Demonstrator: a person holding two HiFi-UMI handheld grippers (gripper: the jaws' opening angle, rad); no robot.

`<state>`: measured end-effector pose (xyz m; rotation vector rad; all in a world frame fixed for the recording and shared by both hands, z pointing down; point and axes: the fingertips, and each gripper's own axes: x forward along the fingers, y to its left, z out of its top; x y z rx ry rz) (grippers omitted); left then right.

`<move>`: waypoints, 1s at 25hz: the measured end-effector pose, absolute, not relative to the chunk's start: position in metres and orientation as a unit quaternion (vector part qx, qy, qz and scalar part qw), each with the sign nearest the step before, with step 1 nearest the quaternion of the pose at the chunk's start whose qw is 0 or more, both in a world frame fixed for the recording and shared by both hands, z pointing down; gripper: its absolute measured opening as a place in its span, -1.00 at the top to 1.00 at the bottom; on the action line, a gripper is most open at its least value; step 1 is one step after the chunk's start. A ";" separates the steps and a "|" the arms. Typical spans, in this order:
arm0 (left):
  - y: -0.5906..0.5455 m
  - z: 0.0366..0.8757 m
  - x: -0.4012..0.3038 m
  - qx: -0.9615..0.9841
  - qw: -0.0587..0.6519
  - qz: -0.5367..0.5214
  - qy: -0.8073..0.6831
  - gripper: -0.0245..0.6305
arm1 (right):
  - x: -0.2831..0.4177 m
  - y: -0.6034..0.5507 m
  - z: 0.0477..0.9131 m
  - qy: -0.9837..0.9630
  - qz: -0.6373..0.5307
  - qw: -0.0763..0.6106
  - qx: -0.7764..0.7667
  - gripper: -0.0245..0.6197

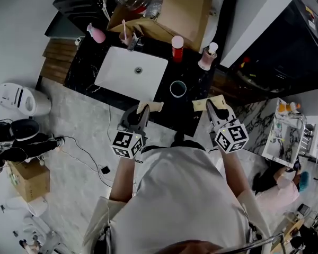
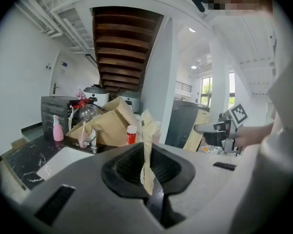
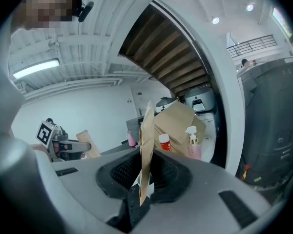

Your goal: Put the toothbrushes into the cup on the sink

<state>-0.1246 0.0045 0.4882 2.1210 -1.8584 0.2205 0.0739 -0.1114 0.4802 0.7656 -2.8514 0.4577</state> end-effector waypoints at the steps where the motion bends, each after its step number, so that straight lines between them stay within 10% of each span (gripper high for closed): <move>1: 0.002 0.489 -0.125 0.738 0.158 0.077 -0.651 0.82 | 0.073 -0.115 0.480 -0.952 0.154 0.078 0.253 0.73; 25: -0.046 0.495 -0.143 0.761 0.157 0.089 -0.623 0.82 | 0.064 -0.150 0.479 -0.942 0.148 0.088 0.287 0.73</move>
